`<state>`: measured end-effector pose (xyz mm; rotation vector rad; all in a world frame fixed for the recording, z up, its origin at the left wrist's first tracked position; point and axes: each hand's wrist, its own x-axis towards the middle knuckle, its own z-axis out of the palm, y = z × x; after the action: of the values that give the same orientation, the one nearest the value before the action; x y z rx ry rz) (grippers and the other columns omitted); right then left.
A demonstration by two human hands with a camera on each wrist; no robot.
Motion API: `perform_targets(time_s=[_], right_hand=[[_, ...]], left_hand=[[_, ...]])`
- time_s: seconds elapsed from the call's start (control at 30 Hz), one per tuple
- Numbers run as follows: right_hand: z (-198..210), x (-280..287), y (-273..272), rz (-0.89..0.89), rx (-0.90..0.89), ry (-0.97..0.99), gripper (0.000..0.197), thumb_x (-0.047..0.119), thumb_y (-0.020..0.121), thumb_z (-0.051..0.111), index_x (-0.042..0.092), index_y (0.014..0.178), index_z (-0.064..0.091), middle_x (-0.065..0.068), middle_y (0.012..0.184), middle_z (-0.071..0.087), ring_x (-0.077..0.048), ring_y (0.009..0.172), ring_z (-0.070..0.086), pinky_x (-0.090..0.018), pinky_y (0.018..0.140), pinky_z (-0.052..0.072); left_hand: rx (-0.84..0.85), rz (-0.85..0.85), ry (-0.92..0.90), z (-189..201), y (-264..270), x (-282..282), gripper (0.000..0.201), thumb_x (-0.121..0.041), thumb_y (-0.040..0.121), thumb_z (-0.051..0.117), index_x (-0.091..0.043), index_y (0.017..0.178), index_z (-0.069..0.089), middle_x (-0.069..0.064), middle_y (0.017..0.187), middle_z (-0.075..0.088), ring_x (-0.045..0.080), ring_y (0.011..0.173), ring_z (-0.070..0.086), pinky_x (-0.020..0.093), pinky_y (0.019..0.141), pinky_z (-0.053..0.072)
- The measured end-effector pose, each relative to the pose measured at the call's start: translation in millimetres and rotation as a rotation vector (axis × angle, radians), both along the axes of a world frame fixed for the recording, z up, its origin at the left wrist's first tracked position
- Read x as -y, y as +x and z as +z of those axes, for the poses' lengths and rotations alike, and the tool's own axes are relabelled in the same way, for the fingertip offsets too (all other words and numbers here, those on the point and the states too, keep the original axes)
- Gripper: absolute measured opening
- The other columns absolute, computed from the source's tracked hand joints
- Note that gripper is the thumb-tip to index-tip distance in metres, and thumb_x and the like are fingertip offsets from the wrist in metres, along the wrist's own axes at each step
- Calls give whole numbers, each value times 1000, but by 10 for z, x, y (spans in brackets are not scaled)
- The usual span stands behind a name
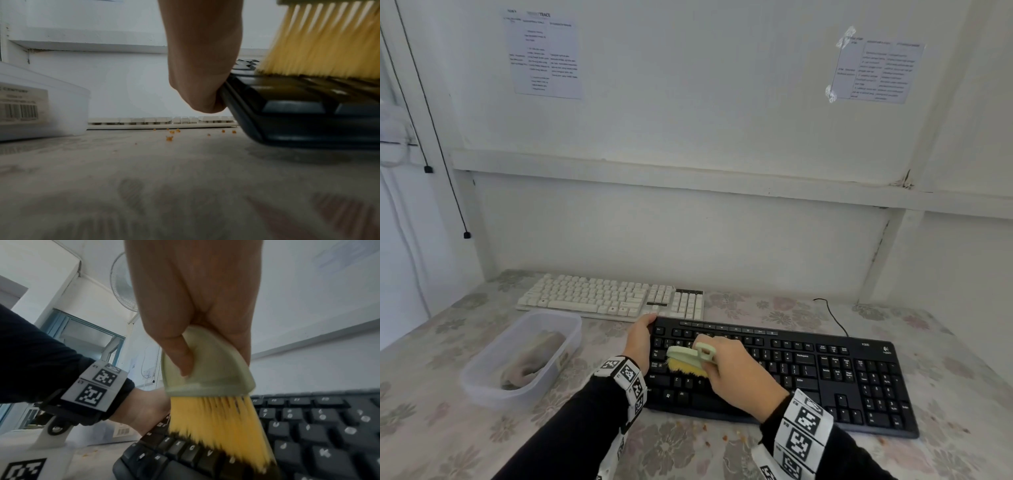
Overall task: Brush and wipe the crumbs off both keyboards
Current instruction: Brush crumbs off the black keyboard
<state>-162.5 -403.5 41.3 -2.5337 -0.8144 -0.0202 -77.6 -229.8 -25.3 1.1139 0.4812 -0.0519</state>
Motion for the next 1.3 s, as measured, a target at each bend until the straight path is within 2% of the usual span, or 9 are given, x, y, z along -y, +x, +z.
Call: perform_targets(time_s=[0.27, 0.4, 0.53, 0.63, 0.8, 0.9, 1.07, 1.2, 1.3], right_hand=[[106, 239, -85, -201, 60, -146, 34, 12, 85, 45, 20, 117, 48, -8, 92, 61, -29, 82, 55, -33, 69, 47], [133, 79, -72, -93, 76, 11, 20, 10, 85, 46, 17, 103, 51, 6, 68, 51, -13, 58, 45, -23, 55, 35], [35, -71, -33, -36, 43, 39, 15, 8, 86, 47, 17, 97, 49, 2, 73, 52, -16, 64, 45, -25, 60, 36], [-4, 26, -8, -72, 31, -9, 18, 8, 85, 49, 24, 93, 46, 8, 64, 45, -16, 60, 42, -24, 56, 33], [37, 385, -16, -242, 24, -162, 27, 13, 85, 51, 22, 110, 51, -3, 88, 62, -26, 83, 56, -33, 70, 50], [87, 431, -33, -286, 86, -172, 34, 12, 84, 50, 21, 117, 51, -7, 95, 65, -29, 88, 59, -34, 69, 48], [40, 114, -24, -83, 51, 38, 17, 9, 87, 50, 16, 102, 53, 3, 73, 54, -13, 61, 49, -11, 52, 33], [-49, 67, -6, -38, 37, 25, 14, 10, 89, 48, 16, 100, 53, 2, 75, 55, -18, 64, 49, -21, 55, 35], [-52, 300, 3, -128, 25, -34, 11, 12, 86, 51, 18, 95, 53, 4, 74, 56, -18, 66, 52, -25, 53, 39]], left_hand=[[-5, -20, -16, 9, 5, 10, 34, -28, 97, 42, -9, 74, 59, 6, 53, 63, 26, 63, 57, 34, 64, 46], [-3, -22, -8, 7, 0, 6, 35, -29, 97, 42, -9, 74, 60, 6, 52, 63, 24, 56, 58, 32, 61, 46], [20, -12, 3, -2, 2, 5, 34, -29, 96, 42, -9, 76, 60, 6, 53, 63, 20, 45, 60, 31, 58, 46], [0, -20, -4, 7, -12, 8, 35, -30, 97, 41, -10, 74, 59, 5, 50, 62, 20, 43, 60, 30, 58, 45], [-23, -41, -24, 46, -40, 16, 36, -32, 96, 41, -13, 72, 58, 5, 53, 62, 23, 56, 58, 31, 62, 46], [-17, -26, -9, 70, -71, 20, 33, -31, 96, 43, -12, 74, 58, 5, 57, 61, 24, 60, 58, 31, 61, 47], [-18, -6, 19, 88, -108, 3, 31, -33, 93, 46, -11, 77, 61, 7, 64, 63, 26, 62, 59, 33, 61, 49], [-14, -19, 22, 95, -115, 2, 30, -33, 92, 47, -11, 79, 61, 10, 70, 63, 27, 64, 60, 34, 64, 49], [-21, -26, 14, 103, -108, 6, 31, -33, 94, 46, -12, 76, 61, 8, 69, 62, 27, 67, 60, 36, 67, 49]])
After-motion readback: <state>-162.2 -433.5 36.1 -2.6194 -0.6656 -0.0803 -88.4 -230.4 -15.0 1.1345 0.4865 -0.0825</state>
